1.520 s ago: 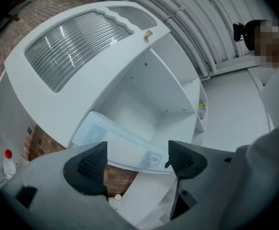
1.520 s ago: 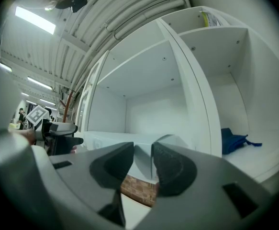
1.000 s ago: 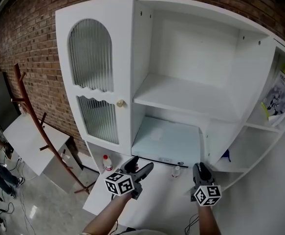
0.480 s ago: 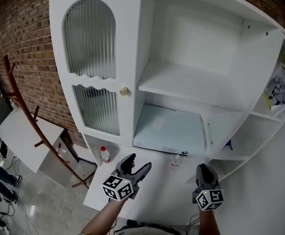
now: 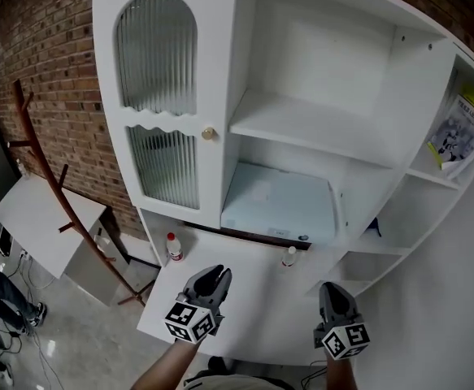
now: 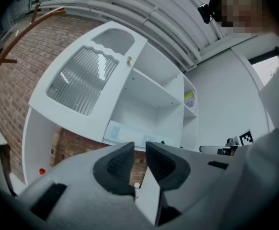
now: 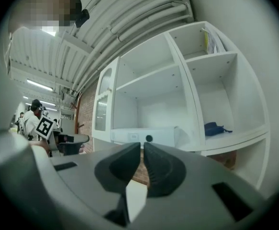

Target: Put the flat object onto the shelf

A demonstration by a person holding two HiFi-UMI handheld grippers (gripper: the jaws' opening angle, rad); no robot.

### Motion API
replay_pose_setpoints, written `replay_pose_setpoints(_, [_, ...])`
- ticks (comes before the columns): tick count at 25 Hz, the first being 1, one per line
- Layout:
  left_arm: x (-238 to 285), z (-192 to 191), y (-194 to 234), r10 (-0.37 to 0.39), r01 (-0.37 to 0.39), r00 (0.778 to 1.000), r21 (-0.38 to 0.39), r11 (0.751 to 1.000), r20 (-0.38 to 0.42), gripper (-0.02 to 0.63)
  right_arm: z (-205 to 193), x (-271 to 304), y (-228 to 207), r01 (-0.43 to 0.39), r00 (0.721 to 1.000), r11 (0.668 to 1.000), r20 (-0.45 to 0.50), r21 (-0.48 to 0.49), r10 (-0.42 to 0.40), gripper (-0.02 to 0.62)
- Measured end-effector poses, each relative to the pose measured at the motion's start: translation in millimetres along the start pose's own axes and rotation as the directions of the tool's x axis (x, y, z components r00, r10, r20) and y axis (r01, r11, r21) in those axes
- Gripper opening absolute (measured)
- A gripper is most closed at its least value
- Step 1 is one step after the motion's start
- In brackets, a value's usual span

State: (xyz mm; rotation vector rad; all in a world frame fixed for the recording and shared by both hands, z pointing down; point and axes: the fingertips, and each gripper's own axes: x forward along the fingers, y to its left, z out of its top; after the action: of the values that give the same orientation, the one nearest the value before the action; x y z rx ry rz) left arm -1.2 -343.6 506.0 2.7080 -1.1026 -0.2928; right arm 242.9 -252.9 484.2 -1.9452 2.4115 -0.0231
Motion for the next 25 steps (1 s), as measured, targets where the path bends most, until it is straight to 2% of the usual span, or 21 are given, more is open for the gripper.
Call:
replay_pose_setpoints(2, [-14.7,-1.3,-4.6,0.029,-0.029,1.0,0.009,1.0,0.005,0.063,-1.3,-12.5,5.4,-0.018,1.0,1.0,0.004,0.006,0.018,0.04])
replay_pose_setpoints(6, [-47.6,-9.2,-21.9,0.085,-0.085,0.996,-0.007,0.996,0.005,0.038,-3.1,-43.9,11.8,-0.048,0.999,0.998,0.004,0.039,0.048,0.04])
replay_pose_setpoints(19, [-145.1,-42.0,-124.2,0.149,-0.148,0.989,0.017,0.989,-0.022,0.026,-23.8,-168.9,21.8,-0.083,0.995,0.995,-0.05,0.062,0.087,0.038])
replay_pose_setpoints(22, [-163.7,-42.9,-143.0,0.16,-0.159,0.987,0.015,0.987,-0.018,0.026,-28.3,-188.4,24.9,-0.097,0.993,0.993,-0.057,0.074,0.101,0.038])
replay_pose_setpoints(25, [-181.5,-42.3,-152.6,0.189,-0.188,0.982,0.049,0.981,-0.021,0.026,-30.4,-199.2,29.5,-0.112,0.991,0.992,-0.061,0.058,0.115,0.038])
